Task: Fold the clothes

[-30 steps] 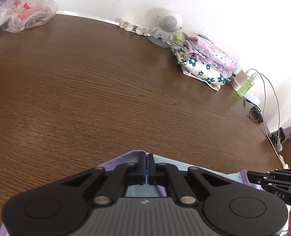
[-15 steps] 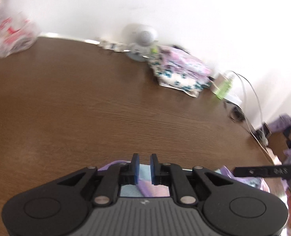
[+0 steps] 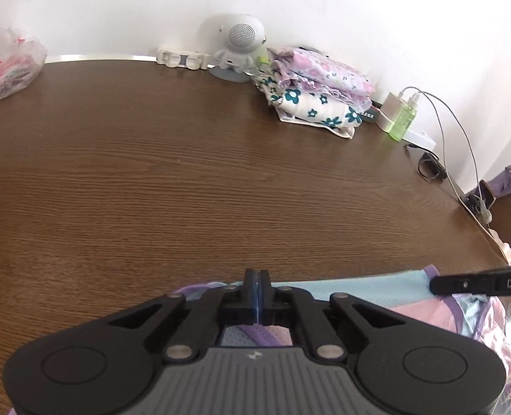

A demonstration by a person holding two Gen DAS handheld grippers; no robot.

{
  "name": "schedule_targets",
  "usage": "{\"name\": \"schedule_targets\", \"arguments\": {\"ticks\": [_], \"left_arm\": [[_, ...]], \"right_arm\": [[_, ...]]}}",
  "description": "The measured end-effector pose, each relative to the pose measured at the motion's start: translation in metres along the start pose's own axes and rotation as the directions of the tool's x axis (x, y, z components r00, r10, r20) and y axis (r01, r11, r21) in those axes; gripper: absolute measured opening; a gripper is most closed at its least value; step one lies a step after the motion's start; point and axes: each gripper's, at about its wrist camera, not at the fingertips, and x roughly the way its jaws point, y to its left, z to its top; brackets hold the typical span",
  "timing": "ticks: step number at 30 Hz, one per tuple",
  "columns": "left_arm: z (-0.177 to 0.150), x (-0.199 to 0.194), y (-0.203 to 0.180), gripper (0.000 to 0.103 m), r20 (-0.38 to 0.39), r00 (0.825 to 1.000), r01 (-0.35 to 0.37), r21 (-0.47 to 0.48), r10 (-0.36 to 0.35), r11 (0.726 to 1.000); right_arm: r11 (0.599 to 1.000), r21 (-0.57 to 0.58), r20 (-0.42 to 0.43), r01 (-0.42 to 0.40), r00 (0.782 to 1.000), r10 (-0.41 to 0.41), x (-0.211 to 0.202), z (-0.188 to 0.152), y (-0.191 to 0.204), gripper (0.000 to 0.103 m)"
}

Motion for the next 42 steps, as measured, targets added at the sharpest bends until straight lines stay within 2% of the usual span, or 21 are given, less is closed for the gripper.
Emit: {"name": "schedule_targets", "arguments": {"ticks": [6,8,10,12,14,16,20,22,26,29,31,32,33,34,36,42], "left_arm": [[-0.002,-0.002,0.003,0.001,0.025,1.000,-0.014,-0.017,0.014,1.000],[-0.002,-0.009,0.006,0.007,0.047,0.999,-0.010,-0.034,0.011,0.999],[-0.002,-0.022,0.009,0.021,0.089,0.996,0.004,-0.045,0.000,0.999],[-0.002,-0.037,0.010,0.032,0.112,0.994,0.015,-0.051,-0.009,0.999],[-0.002,-0.054,0.006,0.035,0.124,0.992,0.036,-0.035,-0.032,0.999],[-0.006,-0.069,-0.001,0.035,0.103,0.994,0.032,0.008,-0.033,0.999],[-0.027,-0.086,-0.013,0.035,0.038,0.999,0.036,0.084,-0.039,0.996],[-0.042,-0.088,-0.019,0.033,-0.001,0.999,0.043,0.118,-0.043,0.992],[-0.064,-0.086,-0.028,0.032,-0.022,1.000,0.017,0.167,-0.013,0.986],[-0.073,-0.079,-0.029,0.032,-0.025,1.000,-0.001,0.169,0.006,0.986],[-0.076,-0.074,-0.030,0.032,-0.025,0.999,-0.017,0.172,0.021,0.985],[-0.078,-0.072,-0.031,0.031,-0.018,0.999,-0.027,0.179,0.031,0.983],[-0.079,-0.072,-0.031,0.029,-0.015,0.999,-0.035,0.180,0.038,0.983],[-0.080,-0.073,-0.031,0.029,-0.013,0.999,-0.041,0.178,0.044,0.983],[-0.080,-0.073,-0.031,0.029,-0.009,0.999,-0.046,0.178,0.048,0.983],[-0.083,-0.073,-0.033,0.029,0.009,0.998,-0.063,0.187,0.062,0.980]], "right_arm": [[1.000,-0.019,0.032,0.003,0.999,-0.002,0.005,-0.003,0.003,0.003],[1.000,0.007,0.034,-0.011,0.999,0.010,0.004,-0.002,0.002,0.006],[0.999,0.036,0.060,-0.036,0.998,0.034,-0.007,-0.003,-0.002,0.011],[0.998,0.041,0.096,-0.042,0.995,0.038,-0.022,-0.005,-0.003,0.027],[0.999,0.005,0.101,-0.032,0.994,0.031,-0.039,-0.013,0.000,0.030],[0.999,-0.039,0.097,-0.018,0.995,0.021,-0.055,-0.022,0.004,0.030],[0.989,-0.127,0.073,0.072,0.995,-0.063,-0.078,-0.048,0.003,0.033],[0.979,-0.141,0.061,0.149,0.988,-0.142,-0.080,-0.058,-0.006,0.037],[0.955,-0.108,0.051,0.276,0.961,-0.272,-0.078,-0.062,-0.033,0.040],[0.956,-0.061,0.029,0.287,0.958,-0.286,-0.070,-0.062,-0.051,0.041],[0.951,-0.064,0.027,0.303,0.953,-0.302,-0.063,-0.063,-0.056,0.039],[0.949,-0.074,0.036,0.307,0.952,-0.305,-0.063,-0.064,-0.058,0.033],[0.947,-0.083,0.046,0.309,0.951,-0.306,-0.063,-0.066,-0.059,0.010],[0.949,-0.079,0.048,0.306,0.952,-0.303,-0.065,-0.066,-0.061,0.003],[0.953,-0.060,0.047,0.296,0.955,-0.294,-0.070,-0.065,-0.068,0.000],[0.938,-0.045,0.046,0.344,0.939,-0.342,-0.072,-0.066,-0.077,0.000]]}}
